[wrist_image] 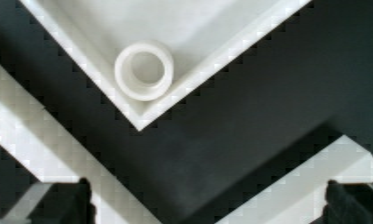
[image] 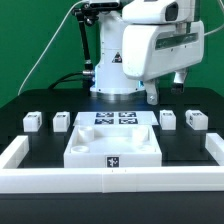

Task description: Assemble square table

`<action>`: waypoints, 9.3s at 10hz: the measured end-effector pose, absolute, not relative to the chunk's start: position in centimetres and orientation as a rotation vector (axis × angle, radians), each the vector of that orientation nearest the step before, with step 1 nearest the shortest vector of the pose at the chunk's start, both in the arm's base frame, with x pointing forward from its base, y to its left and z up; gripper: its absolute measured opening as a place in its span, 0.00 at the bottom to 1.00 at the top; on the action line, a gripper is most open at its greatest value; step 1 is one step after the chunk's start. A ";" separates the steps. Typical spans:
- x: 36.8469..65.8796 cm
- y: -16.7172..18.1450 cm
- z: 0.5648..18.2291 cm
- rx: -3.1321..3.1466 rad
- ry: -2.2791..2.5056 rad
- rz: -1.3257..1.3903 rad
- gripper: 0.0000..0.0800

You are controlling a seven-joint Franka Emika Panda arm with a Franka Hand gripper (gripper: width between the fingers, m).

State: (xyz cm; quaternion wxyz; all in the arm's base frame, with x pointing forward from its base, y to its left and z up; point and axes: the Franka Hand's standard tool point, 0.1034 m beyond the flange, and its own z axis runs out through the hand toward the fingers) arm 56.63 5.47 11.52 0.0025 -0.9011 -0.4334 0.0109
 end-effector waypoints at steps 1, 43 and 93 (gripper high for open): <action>56.6 5.5 11.5 -2.826 -1.359 0.034 0.81; 44.1 -1.3 1.3 -2.204 -2.180 0.036 0.07; 42.3 16.0 5.0 -3.073 -0.239 0.013 0.81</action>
Offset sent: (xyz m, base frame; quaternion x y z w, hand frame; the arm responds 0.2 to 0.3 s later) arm 0.0000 0.0000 0.0000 0.0000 0.0000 0.0000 1.0000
